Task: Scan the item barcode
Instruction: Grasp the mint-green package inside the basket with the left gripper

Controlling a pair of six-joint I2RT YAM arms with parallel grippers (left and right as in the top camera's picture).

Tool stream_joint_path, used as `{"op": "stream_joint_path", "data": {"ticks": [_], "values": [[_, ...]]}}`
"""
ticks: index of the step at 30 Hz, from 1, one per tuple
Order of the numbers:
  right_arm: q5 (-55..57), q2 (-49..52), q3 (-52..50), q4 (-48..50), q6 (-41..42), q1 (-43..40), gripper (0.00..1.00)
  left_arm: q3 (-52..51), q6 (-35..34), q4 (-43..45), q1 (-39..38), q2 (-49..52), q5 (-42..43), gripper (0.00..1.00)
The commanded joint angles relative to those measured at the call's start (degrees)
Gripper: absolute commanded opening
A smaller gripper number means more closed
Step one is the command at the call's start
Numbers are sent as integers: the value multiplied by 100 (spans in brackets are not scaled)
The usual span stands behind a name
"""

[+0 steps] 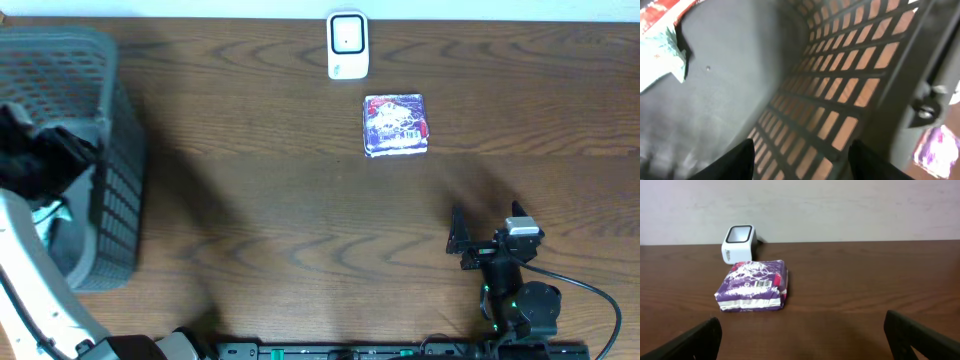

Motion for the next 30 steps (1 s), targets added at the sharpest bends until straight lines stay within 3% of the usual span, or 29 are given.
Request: {"op": "stream_joint_path", "data": {"ticks": [1,4,6,10,18,24,30], "values": [[24,-37,-28,9,20,-46,99,37,466,-175,-273,-52,352,61],[26,-37,-28,9,20,-46,99,42,461,-103,-310,-103,352,62],[26,-37,-28,9,17,-46,99,52,452,116,-289,-153,345,73],[26,-37,-28,9,17,-44,99,114,57,730,-96,-249,98,77],[26,-37,-28,9,20,-46,99,-22,-706,929,214,55,-2505,77],[24,-37,-28,9,20,-46,99,-254,-1163,844,214,702,-2695,78],[26,-37,-28,9,20,-46,99,-317,-2251,822,208,1458,-3683,81]]}}
